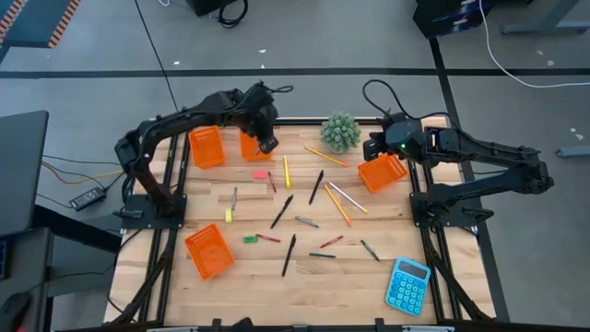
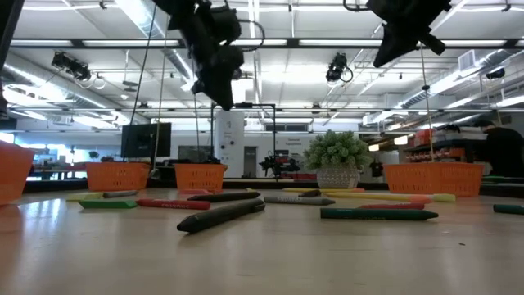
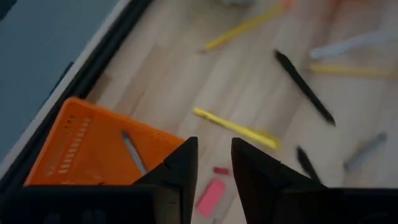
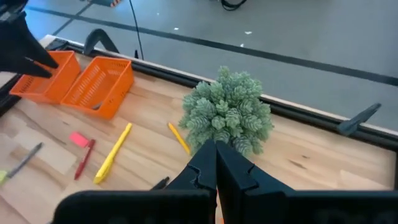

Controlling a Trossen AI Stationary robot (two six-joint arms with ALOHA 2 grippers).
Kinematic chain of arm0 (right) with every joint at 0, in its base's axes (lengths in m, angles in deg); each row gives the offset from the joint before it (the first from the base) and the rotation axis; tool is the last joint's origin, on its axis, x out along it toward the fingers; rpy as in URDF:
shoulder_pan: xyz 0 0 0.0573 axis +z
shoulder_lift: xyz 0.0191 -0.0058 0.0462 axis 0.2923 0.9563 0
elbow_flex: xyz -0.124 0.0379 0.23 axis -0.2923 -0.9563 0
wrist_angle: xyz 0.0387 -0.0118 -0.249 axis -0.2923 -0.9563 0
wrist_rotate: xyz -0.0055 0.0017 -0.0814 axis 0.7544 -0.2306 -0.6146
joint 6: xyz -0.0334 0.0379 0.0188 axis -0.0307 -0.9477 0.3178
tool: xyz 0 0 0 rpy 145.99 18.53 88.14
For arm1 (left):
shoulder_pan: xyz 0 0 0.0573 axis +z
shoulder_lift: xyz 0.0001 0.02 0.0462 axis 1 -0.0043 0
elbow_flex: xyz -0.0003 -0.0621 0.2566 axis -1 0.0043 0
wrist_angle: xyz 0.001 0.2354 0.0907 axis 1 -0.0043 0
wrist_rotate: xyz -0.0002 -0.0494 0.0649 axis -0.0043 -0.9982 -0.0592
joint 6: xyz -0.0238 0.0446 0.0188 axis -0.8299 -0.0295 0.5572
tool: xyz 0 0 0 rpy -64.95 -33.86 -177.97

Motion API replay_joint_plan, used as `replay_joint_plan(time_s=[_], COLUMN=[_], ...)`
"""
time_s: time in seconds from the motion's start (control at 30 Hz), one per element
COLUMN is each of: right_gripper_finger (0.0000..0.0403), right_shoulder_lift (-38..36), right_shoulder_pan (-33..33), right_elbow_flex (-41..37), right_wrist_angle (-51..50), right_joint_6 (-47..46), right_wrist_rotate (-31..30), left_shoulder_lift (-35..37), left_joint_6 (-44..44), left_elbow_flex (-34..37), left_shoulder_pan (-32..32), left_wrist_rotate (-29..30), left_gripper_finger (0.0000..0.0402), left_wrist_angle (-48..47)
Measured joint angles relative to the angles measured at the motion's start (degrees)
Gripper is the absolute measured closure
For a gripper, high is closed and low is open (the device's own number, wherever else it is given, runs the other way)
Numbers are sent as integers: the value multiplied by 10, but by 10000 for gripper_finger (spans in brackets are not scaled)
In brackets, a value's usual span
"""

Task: Sort crayons/erasers/pens/pencils in bins
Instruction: Put the pink eraser into the bottom orange bin

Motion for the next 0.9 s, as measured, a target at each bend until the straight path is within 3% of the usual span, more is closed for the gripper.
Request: replay_joint_plan(time_s=[0.23,0.47,0.57,0.73,0.9], right_gripper_finger=[395,395,395,395,395], right_shoulder_lift=[0,0,0,0,0], right_shoulder_pan=[9,13,13,13,13], right_elbow_flex=[0,0,0,0,0], right_wrist_angle=[-3,-4,-4,-5,-5], right_joint_6=[52,62,59,54,35], right_wrist_rotate=[11,22,43,79,83], left_shoulder_lift=[-9,-47,-70,-110,-153], left_joint_6=[325,457,442,286,279], left_elbow_flex=[-1,0,0,0,0], left_shoulder_pan=[-64,-116,-130,-132,-117], left_wrist_rotate=[2,35,35,35,35], left_gripper_finger=[294,295,301,311,322], left_wrist_angle=[-97,-88,-86,-110,-147])
